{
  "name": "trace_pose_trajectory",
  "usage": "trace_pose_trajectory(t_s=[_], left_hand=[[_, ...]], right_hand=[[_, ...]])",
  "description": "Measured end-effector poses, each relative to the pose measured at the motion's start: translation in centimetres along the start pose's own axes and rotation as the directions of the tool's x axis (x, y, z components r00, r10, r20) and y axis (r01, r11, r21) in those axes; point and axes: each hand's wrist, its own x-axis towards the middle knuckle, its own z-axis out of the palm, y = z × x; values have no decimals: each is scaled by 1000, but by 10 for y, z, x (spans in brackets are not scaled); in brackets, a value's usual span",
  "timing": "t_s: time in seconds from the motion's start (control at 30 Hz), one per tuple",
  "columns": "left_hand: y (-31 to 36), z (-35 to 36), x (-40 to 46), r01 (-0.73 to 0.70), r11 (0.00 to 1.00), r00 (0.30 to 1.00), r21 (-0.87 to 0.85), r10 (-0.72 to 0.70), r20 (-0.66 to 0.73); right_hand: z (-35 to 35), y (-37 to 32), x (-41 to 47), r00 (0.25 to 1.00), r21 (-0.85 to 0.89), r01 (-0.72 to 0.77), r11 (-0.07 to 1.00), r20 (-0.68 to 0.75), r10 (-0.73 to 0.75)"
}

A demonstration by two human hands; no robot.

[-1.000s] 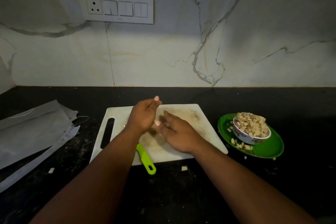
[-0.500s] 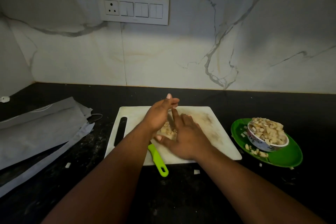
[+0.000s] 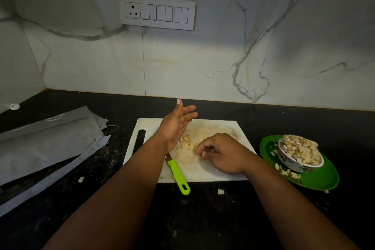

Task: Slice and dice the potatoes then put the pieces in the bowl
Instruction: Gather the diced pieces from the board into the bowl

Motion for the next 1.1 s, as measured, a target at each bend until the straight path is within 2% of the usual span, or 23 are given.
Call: trace_pose_trajectory(t_s=[0.07,0.2,0.27,0.37,0.43,0.5,0.57,0.67,0.8,0.9,1.03,1.1], left_hand=[[-1,2,-2,-5,999,1000,37,4,20],[-1,3,-5,-15,997,999,74,11,48],[0,3,-4,-20,997,999,80,16,47],[-1,2,-3,-9,998,999,57,7,38],[-2,0,-3,-13,998,999,53,11,30],[-2,1,-3,-19,998,999,64,17,32],[-1,2,-3,-26,997,999,75,23,36],[-1,2,-4,-36,997,999,75,33,37],[0,3,-5,-38,997,999,73,35,31],[0,4,-8,-47,995,999,93,44,30],[1,10,-7,-54,986,999,157,53,11],[0,17,-7,-54,988,999,147,53,11]], right_hand=[[-7,-3,5,998,-32,0,999,-61,-2],[-49,3,-22,996,-111,-80,991,-35,76],[-65,7,-42,982,-181,-176,968,40,186],[-74,4,-57,907,-200,-331,922,201,369],[-75,0,-59,868,-249,-363,898,261,423],[-71,1,-58,861,-291,-359,887,263,435],[-61,8,-52,901,-287,-300,910,227,369],[-37,17,-31,976,-161,-169,972,111,188],[-20,17,-13,996,36,-70,997,-51,72],[-33,25,-17,986,41,-94,995,-136,99],[-33,29,-23,934,-188,-350,918,-143,327],[-18,21,-11,934,-192,-341,920,-176,310]])
